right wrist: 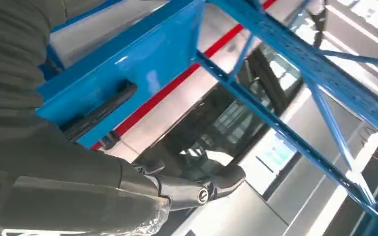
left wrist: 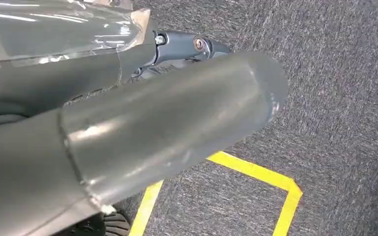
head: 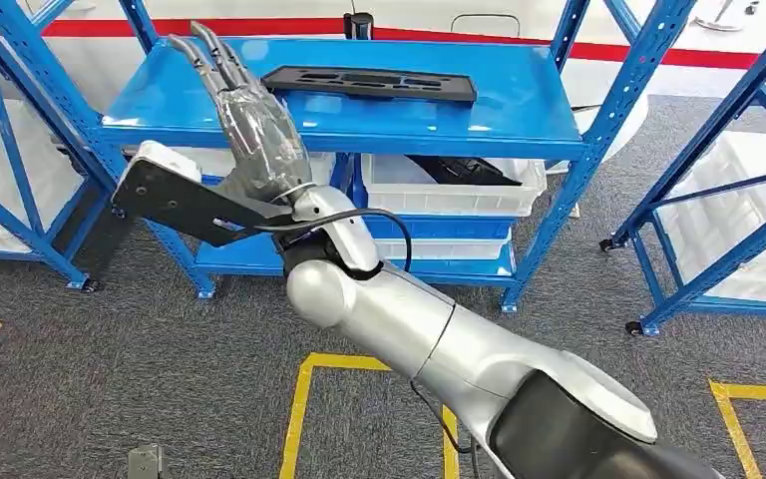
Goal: Take the parts from the cabinet and place them on the table.
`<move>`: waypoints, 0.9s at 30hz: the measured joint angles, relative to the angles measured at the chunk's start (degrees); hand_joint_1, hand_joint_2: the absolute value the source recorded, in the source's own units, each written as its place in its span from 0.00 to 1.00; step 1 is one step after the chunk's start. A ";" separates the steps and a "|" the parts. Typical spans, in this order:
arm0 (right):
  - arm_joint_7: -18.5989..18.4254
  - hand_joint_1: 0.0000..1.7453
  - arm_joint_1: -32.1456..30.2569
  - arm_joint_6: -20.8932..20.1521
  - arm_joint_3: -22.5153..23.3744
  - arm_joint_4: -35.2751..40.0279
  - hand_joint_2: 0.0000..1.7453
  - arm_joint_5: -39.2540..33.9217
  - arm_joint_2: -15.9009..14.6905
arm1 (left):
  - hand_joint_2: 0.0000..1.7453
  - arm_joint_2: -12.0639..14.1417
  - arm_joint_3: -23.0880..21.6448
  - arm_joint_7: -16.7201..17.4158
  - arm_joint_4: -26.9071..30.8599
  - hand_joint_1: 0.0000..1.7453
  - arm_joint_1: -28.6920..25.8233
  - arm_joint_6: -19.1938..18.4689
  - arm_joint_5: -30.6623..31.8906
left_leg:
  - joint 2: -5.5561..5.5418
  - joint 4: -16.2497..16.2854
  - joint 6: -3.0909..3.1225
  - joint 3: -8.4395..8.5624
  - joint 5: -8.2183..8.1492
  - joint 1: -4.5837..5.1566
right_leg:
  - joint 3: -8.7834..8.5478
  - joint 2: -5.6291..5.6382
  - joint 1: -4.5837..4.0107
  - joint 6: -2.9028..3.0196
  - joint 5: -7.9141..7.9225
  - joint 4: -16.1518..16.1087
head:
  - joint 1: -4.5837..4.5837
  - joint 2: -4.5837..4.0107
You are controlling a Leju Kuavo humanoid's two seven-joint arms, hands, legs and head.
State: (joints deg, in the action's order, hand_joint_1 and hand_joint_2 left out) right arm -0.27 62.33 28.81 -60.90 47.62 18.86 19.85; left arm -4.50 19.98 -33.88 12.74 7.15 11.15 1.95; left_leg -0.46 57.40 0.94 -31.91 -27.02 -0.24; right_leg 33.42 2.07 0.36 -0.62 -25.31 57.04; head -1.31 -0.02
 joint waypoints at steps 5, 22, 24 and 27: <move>-2.75 0.00 1.23 0.44 -2.33 -1.83 1.00 1.52 -0.02 | 0.00 0.15 -0.02 -0.26 -0.22 0.00 0.03 0.17 -0.04 | 0.00 0.00 0.00 0.00 0.00 0.00 | 0.00 0.00 0.00 0.00 0.00 0.00 | 0.00 0.00; 9.10 0.00 0.24 -0.26 23.31 -9.55 1.00 17.13 -0.89 | 0.00 0.00 -1.49 -4.30 -0.55 0.00 0.48 -0.68 -1.20 | -0.02 0.06 0.00 0.00 0.01 0.01 | -0.01 -0.01 0.01 -0.02 0.02 0.00 | 0.00 0.00; 10.10 0.00 -0.76 -1.24 27.73 -8.85 1.00 17.38 -0.90 | 0.00 -0.02 -1.70 -4.48 -0.57 0.00 0.48 -0.59 -1.31 | -0.01 0.06 0.00 -0.01 0.01 0.01 | 0.00 0.00 0.01 -0.02 0.02 -0.01 | 0.00 0.00; 13.11 0.00 -2.55 -4.40 32.53 -6.74 1.00 15.57 -0.85 | 0.00 0.00 -1.99 -4.55 -0.57 0.00 0.56 -0.53 -1.38 | -0.01 0.06 0.00 0.00 0.00 0.01 | 0.00 0.00 0.01 -0.02 0.02 -0.01 | 0.00 0.00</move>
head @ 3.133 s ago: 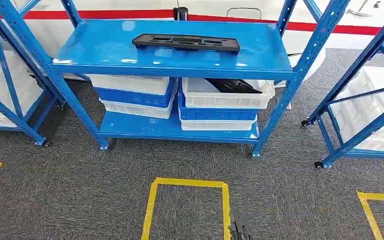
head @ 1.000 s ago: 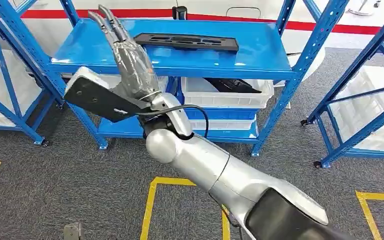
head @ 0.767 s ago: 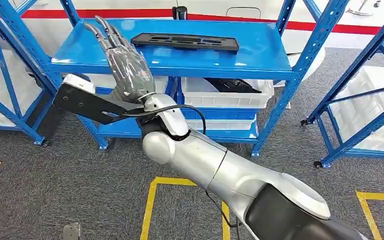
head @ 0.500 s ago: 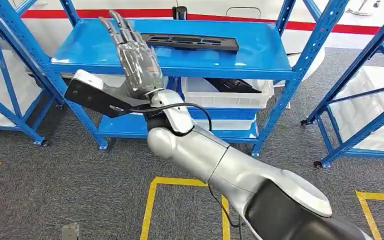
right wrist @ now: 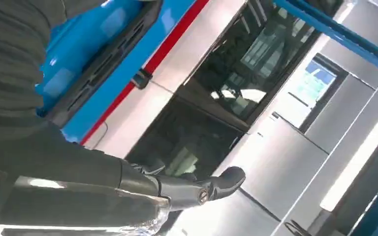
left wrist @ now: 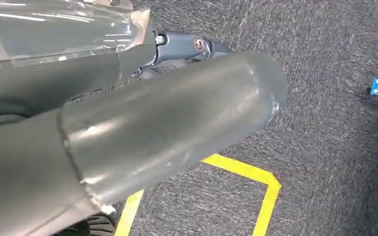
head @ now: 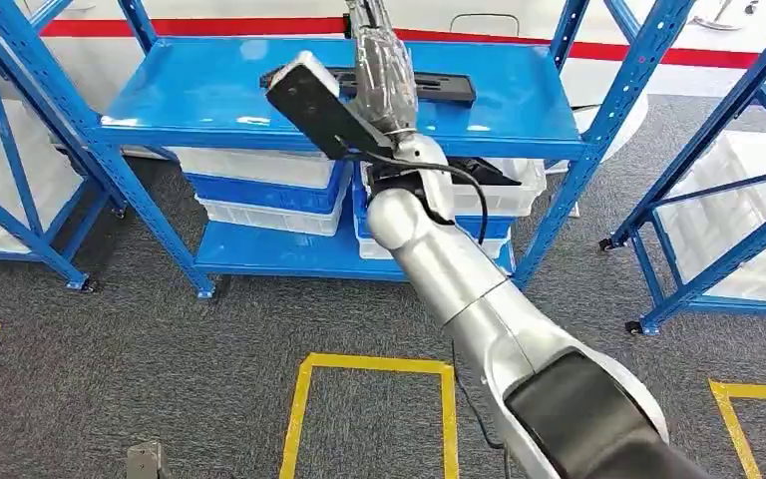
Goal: Take the parts from the cabinet and place them on the table.
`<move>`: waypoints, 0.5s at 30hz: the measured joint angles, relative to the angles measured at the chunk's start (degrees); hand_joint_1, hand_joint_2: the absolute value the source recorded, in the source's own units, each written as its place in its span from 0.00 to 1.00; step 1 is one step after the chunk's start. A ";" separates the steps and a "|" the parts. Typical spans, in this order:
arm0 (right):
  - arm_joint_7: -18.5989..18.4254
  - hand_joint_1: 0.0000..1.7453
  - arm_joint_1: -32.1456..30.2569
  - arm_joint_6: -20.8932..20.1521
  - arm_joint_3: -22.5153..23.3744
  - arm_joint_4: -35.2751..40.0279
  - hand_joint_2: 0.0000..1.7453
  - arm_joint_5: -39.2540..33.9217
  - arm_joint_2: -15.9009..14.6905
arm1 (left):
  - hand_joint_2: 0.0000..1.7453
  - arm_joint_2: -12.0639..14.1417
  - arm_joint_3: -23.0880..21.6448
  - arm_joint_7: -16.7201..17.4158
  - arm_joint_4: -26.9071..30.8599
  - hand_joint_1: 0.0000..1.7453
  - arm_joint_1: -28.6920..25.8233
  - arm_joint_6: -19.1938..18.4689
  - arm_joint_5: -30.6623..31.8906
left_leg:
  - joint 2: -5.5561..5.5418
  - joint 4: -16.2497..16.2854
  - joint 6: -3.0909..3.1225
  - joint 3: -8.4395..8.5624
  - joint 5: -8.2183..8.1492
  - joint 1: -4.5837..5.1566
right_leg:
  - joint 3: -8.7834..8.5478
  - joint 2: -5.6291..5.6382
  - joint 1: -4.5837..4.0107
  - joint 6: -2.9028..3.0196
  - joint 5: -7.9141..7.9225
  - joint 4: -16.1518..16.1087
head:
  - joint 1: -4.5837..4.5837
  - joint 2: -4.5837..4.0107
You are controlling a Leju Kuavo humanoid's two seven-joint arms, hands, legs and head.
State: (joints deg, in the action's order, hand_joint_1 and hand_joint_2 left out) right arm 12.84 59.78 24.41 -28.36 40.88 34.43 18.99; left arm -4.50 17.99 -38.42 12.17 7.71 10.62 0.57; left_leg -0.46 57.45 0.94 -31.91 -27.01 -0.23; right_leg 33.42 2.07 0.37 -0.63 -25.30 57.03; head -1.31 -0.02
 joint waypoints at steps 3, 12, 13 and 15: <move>1.25 0.00 -1.75 -2.74 3.75 2.41 1.00 -0.20 0.22 | 0.00 0.00 -0.33 0.17 0.00 0.00 0.02 0.33 -0.22 | 0.00 -0.01 0.00 -0.01 0.00 -0.01 | 0.00 0.00 0.00 0.00 0.00 0.00 | 0.00 0.00; 1.76 0.00 -3.39 -4.93 5.15 6.42 1.00 -3.04 0.81 | 0.00 0.26 -0.31 -0.13 0.00 0.00 0.20 -1.64 -2.84 | 0.01 -0.01 0.00 0.00 0.00 -0.01 | 0.01 0.01 -0.01 0.00 0.00 0.01 | 0.00 0.00; 1.76 0.00 -3.44 -5.00 5.22 6.83 1.00 -3.04 0.81 | 0.00 0.24 -0.31 -0.37 0.00 0.00 0.20 -1.81 -2.91 | 0.01 -0.01 0.00 0.00 0.00 -0.01 | 0.01 0.01 -0.01 0.00 0.00 0.00 | -0.02 0.00; 1.76 0.00 -3.67 -5.11 5.55 7.64 1.00 -3.13 0.70 | 0.00 0.11 -0.31 -0.94 0.00 0.00 0.22 -1.77 -2.91 | 0.00 0.00 0.00 0.01 0.00 0.00 | 0.02 0.01 -0.01 0.00 0.00 0.00 | 0.00 0.00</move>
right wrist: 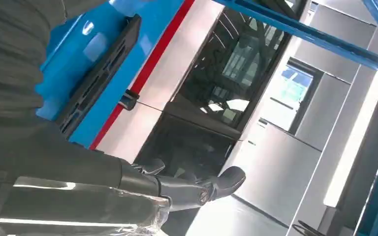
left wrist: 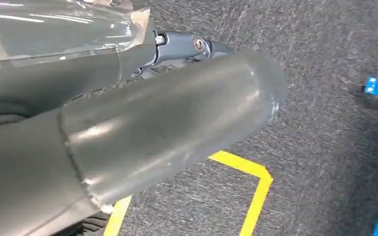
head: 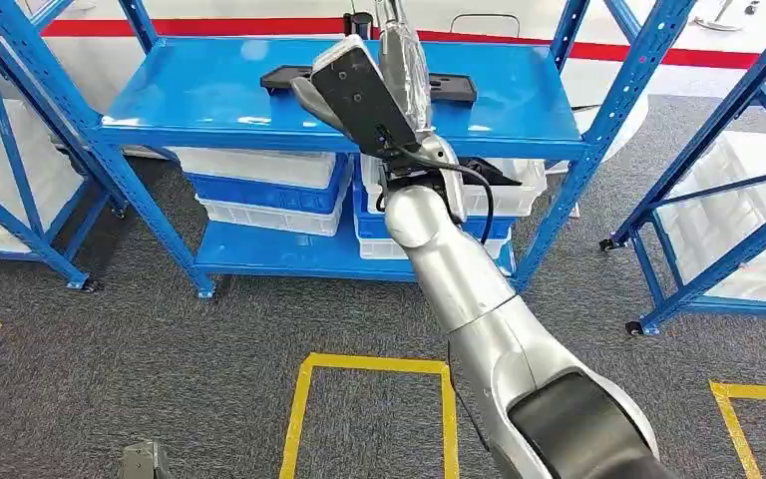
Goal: Take the parts from the cabinet and place them on the table.
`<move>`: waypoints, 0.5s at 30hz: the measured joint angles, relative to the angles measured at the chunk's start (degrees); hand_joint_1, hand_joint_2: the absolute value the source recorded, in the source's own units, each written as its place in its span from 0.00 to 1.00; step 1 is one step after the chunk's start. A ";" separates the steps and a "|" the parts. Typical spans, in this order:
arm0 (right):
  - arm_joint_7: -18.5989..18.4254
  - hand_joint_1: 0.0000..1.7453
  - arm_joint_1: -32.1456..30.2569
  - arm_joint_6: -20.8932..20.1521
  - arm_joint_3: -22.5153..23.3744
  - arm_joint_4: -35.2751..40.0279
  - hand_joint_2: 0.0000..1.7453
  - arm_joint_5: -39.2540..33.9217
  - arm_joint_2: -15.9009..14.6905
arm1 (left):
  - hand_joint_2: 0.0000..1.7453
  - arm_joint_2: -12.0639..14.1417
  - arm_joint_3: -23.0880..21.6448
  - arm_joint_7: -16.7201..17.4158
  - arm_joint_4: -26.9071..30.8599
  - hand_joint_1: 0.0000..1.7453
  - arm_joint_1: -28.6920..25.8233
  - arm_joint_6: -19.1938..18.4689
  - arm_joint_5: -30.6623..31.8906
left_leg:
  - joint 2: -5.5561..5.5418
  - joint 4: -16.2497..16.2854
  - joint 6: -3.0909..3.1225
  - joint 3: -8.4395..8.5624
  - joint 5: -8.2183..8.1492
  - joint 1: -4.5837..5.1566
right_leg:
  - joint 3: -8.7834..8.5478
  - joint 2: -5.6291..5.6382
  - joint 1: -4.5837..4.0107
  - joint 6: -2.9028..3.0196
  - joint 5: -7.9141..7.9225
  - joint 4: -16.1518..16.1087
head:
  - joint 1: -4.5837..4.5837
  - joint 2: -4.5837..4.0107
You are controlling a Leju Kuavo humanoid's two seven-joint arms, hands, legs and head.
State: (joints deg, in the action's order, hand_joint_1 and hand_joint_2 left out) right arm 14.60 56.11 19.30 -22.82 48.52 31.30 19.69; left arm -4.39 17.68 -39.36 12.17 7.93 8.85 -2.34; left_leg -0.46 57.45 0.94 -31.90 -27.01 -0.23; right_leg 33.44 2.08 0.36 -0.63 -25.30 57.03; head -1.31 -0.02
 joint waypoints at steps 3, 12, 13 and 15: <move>0.00 0.00 -0.29 -0.50 0.72 1.05 1.00 -0.22 -0.35 | 0.00 -0.17 0.00 -0.22 0.02 0.00 0.02 0.39 0.00 | 0.01 0.00 0.00 -0.01 0.00 0.01 | -0.01 0.00 0.00 0.00 0.00 0.00 | -0.02 0.00; 0.00 0.00 -2.09 -0.92 2.89 5.01 1.00 -1.60 -3.06 | 0.00 -1.99 -1.05 0.92 0.22 0.00 2.40 0.15 1.03 | 0.05 -0.53 1.21 0.02 0.66 -0.17 | 0.17 -0.08 -0.02 -0.96 0.43 -0.37 | -0.02 0.00; 0.04 0.00 -2.24 -0.92 3.35 5.60 1.00 -1.71 -3.87 | 0.00 -2.54 -1.31 1.03 0.35 0.00 3.01 0.24 1.20 | 0.32 -1.13 1.46 0.36 0.98 -0.34 | 0.97 -0.82 0.13 -1.04 -0.09 0.74 | 0.04 0.00; 0.04 0.00 -2.44 -1.12 3.96 6.19 1.00 -1.82 -4.99 | 0.00 -3.47 -1.66 1.55 0.50 0.00 3.94 -0.18 1.18 | 0.66 -1.23 1.71 0.34 1.10 -0.37 | 4.60 -1.19 0.23 -0.68 -3.25 8.01 | 0.22 0.00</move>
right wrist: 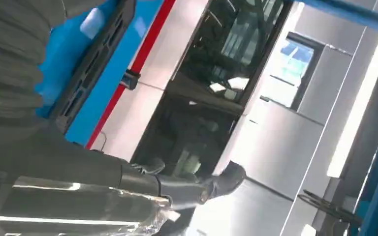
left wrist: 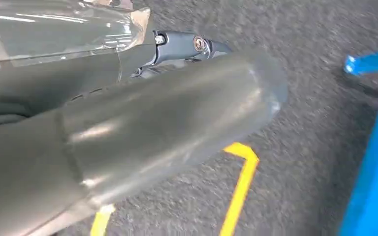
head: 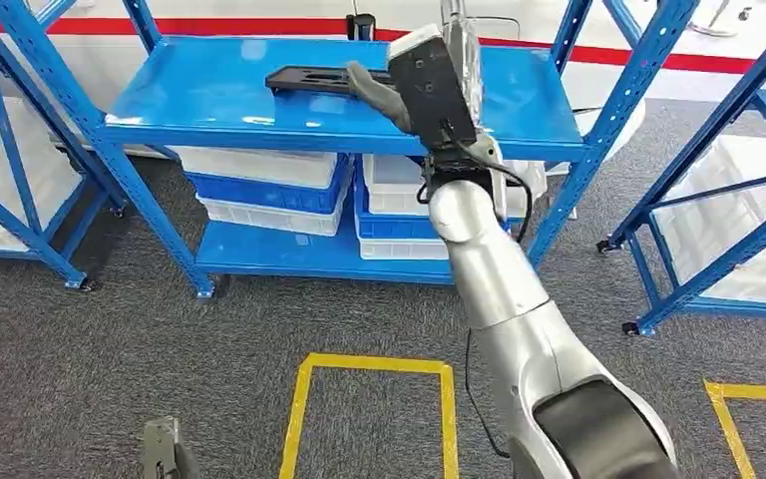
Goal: Take the parts from the cabinet and place them on the table.
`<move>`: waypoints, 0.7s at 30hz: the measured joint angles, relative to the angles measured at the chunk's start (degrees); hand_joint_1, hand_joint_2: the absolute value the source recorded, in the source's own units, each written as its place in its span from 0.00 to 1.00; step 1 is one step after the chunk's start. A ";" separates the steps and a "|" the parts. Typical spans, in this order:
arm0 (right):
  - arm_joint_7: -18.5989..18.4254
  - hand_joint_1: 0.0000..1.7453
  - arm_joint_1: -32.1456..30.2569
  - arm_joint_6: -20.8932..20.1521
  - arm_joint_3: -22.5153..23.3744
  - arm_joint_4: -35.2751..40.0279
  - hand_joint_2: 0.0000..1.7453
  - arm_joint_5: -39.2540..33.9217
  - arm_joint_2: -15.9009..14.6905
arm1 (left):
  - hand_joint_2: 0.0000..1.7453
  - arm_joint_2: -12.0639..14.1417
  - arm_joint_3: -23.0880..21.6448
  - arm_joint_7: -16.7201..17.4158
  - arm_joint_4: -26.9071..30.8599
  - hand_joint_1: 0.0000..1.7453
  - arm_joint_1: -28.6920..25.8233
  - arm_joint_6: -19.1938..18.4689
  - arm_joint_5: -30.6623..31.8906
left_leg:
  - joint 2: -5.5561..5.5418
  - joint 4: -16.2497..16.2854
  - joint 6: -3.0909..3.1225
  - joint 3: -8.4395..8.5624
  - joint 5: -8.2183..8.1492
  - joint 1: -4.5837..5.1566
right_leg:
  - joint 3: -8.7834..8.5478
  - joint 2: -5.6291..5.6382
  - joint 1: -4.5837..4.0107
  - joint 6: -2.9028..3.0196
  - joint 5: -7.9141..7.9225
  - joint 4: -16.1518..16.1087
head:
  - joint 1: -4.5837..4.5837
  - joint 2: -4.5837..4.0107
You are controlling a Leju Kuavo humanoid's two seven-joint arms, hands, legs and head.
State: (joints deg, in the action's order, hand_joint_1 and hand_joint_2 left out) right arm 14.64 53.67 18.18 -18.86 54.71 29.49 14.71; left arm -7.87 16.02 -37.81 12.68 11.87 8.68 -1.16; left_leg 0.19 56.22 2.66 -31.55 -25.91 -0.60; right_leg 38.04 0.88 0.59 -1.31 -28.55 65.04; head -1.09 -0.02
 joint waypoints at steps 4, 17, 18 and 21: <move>-0.28 0.00 -1.86 -0.74 1.07 0.83 1.00 0.22 -1.62 | 0.00 -0.94 -0.26 0.15 0.11 0.00 0.72 -0.87 -0.83 | 0.74 0.07 -0.27 0.07 -0.21 -0.08 | 5.26 -0.25 0.41 -1.04 -1.30 8.59 | 0.13 0.00; -1.68 0.00 -2.51 -1.05 1.38 3.17 1.00 1.99 -1.99 | 0.00 -1.49 -0.22 -0.24 0.70 0.00 1.76 -1.31 -2.08 | 0.24 13.23 -3.59 -6.33 -7.72 -0.55 | -2.43 -0.08 0.54 1.29 4.44 -7.36 | -0.18 0.00; -1.75 0.00 -2.73 -1.16 1.38 3.17 1.00 2.14 -1.99 | 0.00 -1.49 -0.22 -0.29 0.70 0.00 1.71 -1.29 -2.32 | 0.24 17.34 -3.60 -8.81 -8.95 -0.55 | -2.45 0.02 0.32 1.40 4.37 -7.35 | -0.20 0.00; -1.88 0.00 -3.08 -1.46 1.38 3.39 1.00 2.23 -1.88 | 0.00 -1.60 -0.22 -0.46 0.72 0.00 1.62 -1.29 -2.38 | 0.20 15.12 -2.65 -9.51 -4.46 -0.44 | -2.82 0.52 -0.41 1.72 4.16 -7.34 | -0.20 0.00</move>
State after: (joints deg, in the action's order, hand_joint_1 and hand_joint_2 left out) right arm 12.76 50.59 16.72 -17.49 58.09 31.71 12.83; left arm -9.46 15.80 -38.27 13.40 13.49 7.39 -3.54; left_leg 0.39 71.34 0.01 -41.06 -30.37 -1.04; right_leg 35.22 1.40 0.18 0.40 -24.39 57.70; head -1.29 -0.02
